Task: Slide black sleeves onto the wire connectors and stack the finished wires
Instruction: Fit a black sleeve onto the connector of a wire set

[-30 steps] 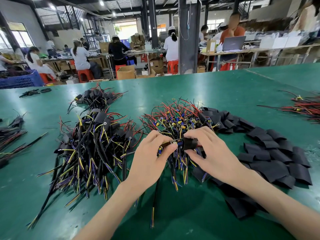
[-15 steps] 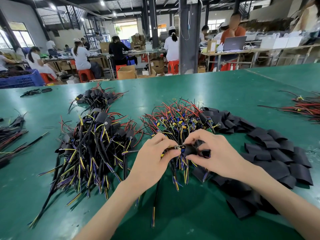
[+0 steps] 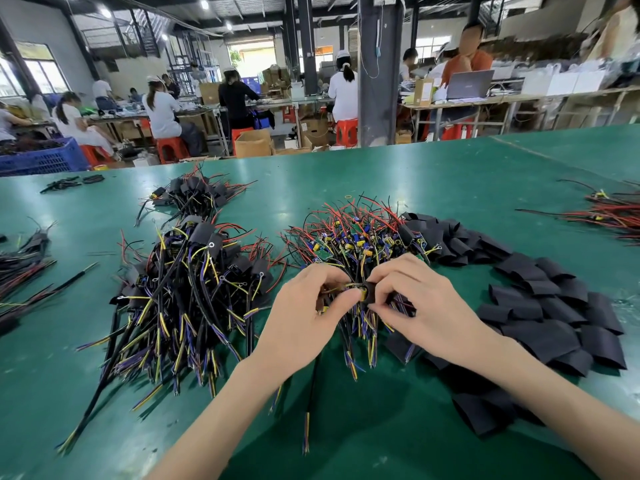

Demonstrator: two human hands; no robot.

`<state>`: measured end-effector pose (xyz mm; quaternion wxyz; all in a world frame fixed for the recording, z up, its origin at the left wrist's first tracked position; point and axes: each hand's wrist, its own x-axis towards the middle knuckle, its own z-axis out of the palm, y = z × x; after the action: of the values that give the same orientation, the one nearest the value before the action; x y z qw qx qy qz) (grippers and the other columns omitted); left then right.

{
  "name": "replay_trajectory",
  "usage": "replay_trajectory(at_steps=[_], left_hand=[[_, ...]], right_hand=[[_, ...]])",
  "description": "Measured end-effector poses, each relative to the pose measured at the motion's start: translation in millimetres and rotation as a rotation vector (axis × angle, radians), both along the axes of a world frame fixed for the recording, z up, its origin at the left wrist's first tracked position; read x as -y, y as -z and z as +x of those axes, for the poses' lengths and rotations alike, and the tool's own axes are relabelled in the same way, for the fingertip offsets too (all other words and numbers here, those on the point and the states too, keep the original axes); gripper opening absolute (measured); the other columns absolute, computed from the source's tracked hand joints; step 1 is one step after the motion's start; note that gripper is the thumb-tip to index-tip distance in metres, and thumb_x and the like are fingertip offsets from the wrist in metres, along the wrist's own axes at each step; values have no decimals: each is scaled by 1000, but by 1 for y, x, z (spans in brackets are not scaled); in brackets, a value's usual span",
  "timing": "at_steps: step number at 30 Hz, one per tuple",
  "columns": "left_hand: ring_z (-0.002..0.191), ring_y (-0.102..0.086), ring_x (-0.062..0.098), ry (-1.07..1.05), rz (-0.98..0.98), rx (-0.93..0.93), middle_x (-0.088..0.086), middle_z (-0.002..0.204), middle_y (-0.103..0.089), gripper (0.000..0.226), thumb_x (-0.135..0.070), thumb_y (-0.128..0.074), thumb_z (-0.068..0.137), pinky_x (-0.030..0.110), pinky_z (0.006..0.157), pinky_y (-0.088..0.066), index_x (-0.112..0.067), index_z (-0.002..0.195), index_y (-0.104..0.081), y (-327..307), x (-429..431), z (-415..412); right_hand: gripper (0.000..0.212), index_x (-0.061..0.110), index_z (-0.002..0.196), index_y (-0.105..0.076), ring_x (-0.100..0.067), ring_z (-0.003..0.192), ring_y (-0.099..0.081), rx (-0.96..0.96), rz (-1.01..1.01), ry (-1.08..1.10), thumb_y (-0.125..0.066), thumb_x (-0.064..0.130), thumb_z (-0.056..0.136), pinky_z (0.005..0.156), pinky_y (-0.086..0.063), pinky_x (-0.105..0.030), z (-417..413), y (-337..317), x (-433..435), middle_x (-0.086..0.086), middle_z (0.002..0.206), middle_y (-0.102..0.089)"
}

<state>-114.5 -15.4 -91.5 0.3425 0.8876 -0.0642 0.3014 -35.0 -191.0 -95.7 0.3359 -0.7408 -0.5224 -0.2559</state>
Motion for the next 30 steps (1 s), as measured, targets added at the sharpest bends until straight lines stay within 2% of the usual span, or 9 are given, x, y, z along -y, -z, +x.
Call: replay_trajectory(at_steps=[2,6,10,16,22,26,30], left_hand=[[73,-54,5,-9,-5,1,-13,78,-60,4,-16,-68,85,13,66,-40,-16,85,-65,0,-2,0],[72,-54,11,-1,1,2,-9,75,-60,7,-13,-68,86,18,65,-41,-15,80,-65,2,-1,0],[71,-53,12,8,25,4,-7,76,-60,6,-15,-68,86,20,67,-41,-16,81,-66,3,0,1],[71,-53,11,13,24,6,-6,77,-61,5,-17,-68,86,25,68,-43,-15,82,-66,5,1,2],[71,-51,9,3,73,40,-9,79,-60,6,-21,-67,87,27,70,-44,-16,84,-67,8,0,3],[75,-55,13,2,93,43,-9,83,-62,6,-22,-66,87,32,74,-46,-16,85,-67,10,1,3],[75,-54,13,-4,88,53,-10,83,-61,6,-23,-67,87,30,73,-45,-16,86,-67,10,1,2]], right_hand=[[18,6,71,-60,-15,91,-51,-17,6,3,-77,2,74,86,-40,-22,1,0,1,-2,94,-62],[18,6,71,-60,-15,89,-52,-21,-5,-12,-77,1,74,85,-40,-23,-1,1,0,-1,94,-62],[18,5,71,-59,-15,89,-51,-16,-8,-29,-76,1,74,83,-41,-26,-1,2,-1,-2,95,-62],[18,6,71,-60,-14,90,-51,-8,-23,-20,-77,4,74,86,-39,-20,0,3,-1,-2,95,-62],[18,10,74,-59,-8,92,-51,-71,-26,-44,-76,4,75,83,-41,-20,3,4,1,3,98,-62],[18,10,74,-59,-5,92,-49,-82,-41,-52,-76,5,76,82,-42,-21,5,5,2,4,98,-62],[17,10,73,-59,-9,92,-51,-80,-38,-58,-76,8,76,82,-43,-26,4,5,1,4,98,-62]])
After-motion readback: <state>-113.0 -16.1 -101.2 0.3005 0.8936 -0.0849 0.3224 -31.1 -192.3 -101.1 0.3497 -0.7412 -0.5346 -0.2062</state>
